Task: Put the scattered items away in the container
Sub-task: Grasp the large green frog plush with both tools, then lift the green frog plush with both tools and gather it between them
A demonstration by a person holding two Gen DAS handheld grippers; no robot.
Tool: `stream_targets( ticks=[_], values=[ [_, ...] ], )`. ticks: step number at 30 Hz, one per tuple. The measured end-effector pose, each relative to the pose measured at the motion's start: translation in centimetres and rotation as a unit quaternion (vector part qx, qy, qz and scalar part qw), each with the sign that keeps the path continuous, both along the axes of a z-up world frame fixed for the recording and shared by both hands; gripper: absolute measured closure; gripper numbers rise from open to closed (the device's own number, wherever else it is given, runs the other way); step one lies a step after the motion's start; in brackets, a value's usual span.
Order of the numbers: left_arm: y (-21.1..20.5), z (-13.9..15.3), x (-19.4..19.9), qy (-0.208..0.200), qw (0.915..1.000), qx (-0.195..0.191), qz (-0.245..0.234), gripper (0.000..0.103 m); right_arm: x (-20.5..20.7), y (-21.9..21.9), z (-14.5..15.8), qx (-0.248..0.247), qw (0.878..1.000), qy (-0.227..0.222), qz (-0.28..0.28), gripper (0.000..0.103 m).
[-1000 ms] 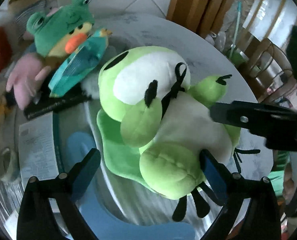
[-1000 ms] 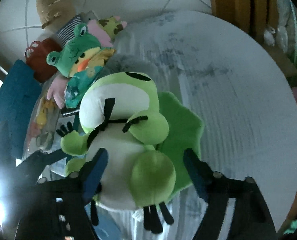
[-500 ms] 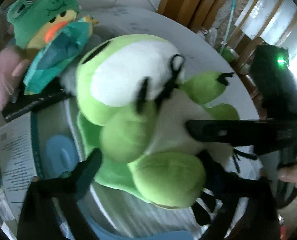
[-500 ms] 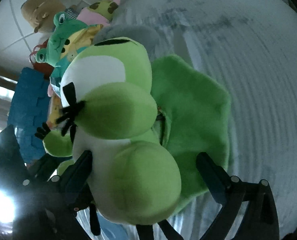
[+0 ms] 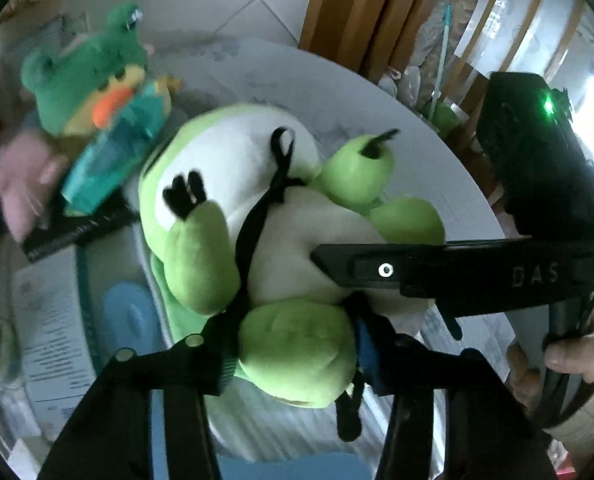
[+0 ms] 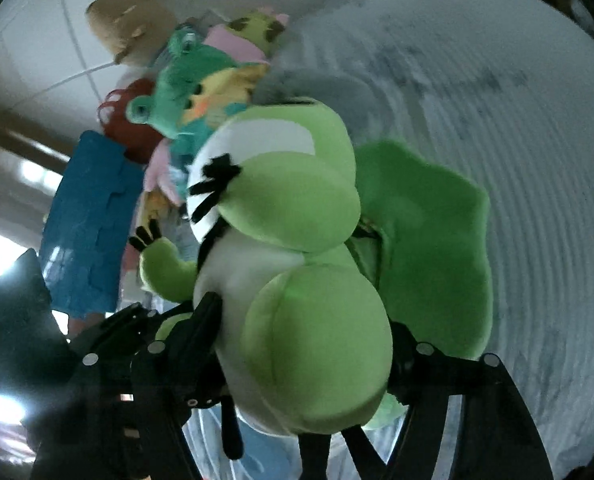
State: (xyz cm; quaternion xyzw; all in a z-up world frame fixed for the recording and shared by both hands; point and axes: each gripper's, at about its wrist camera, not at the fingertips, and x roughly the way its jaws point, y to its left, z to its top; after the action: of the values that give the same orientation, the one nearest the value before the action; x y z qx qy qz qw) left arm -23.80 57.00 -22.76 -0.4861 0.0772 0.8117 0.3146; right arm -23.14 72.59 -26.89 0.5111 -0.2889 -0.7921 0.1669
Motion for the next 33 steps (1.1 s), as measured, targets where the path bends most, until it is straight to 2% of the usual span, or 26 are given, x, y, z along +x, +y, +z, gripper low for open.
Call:
stream_targets(
  ticks=[3,6,8,10,12,15,17,18,20,22,24,25,31,33],
  values=[
    [-0.2,1.2,0.4,0.013,0.9999,-0.004,0.0,0.057,0.2,-0.5,0.9,0.006,1.0,0.008,0.007,0.033],
    [-0.4,-0.2,0.2,-0.003,0.9997,-0.026,0.003,0.057,-0.3,-1.6,-0.2,0.046,0.999,-0.013,0.022,0.033],
    [-1.3,-1.3,0.0,-0.018,0.9996,-0.016,0.015,0.044,-0.1,-1.6,-0.9,0.051,0.998,-0.014,0.024,0.031],
    [-2.6,-1.9,-0.5,-0.027,0.9991,-0.003,0.031,0.015,0.5,-0.4,-1.2,0.042,0.999,-0.016,0.018,0.024],
    [-3.1,-2.4,-1.1,-0.032,0.9988,-0.001,0.038,0.0,0.8,0.3,-1.6,0.036,0.999,-0.024,0.009,0.01],
    [-2.8,-3.1,-1.5,-0.037,0.9987,0.018,0.028,0.0,1.2,1.3,-2.3,0.035,0.999,-0.031,-0.009,0.001],
    [-2.4,-3.6,-1.9,-0.04,0.9985,0.029,0.025,0.0,0.9,1.8,-3.0,0.028,0.999,-0.035,-0.02,0.001],
    [-2.4,-3.8,-2.1,-0.048,0.9978,0.039,0.023,0.003,0.7,1.8,-3.4,0.025,0.999,-0.036,-0.02,0.001],
    [-2.2,-3.9,-2.4,-0.061,0.9962,0.058,0.02,0.025,0.5,1.7,-3.9,0.016,0.999,-0.037,-0.017,0.001],
    [-2.0,-3.1,-2.1,-0.053,0.9964,0.065,0.014,0.042,0.7,1.5,-3.6,-0.008,1.0,-0.024,-0.017,0.029],
    [-1.9,-1.5,-1.4,-0.025,0.9978,0.061,0.011,0.051,1.3,1.4,-2.0,-0.013,1.0,-0.002,-0.021,0.03],
    [-1.9,-0.7,-1.1,-0.011,0.9982,0.059,0.009,0.054,1.5,1.3,-1.4,-0.013,1.0,0.005,-0.02,0.03],
    [-2.9,4.3,0.3,0.065,0.9966,0.051,0.001,0.059,1.6,0.2,4.1,0.006,0.998,0.064,0.0,0.03],
    [-4.0,5.3,0.4,0.073,0.996,0.051,0.005,0.059,1.3,-0.2,5.5,0.008,0.997,0.078,0.008,0.03]
  ],
)
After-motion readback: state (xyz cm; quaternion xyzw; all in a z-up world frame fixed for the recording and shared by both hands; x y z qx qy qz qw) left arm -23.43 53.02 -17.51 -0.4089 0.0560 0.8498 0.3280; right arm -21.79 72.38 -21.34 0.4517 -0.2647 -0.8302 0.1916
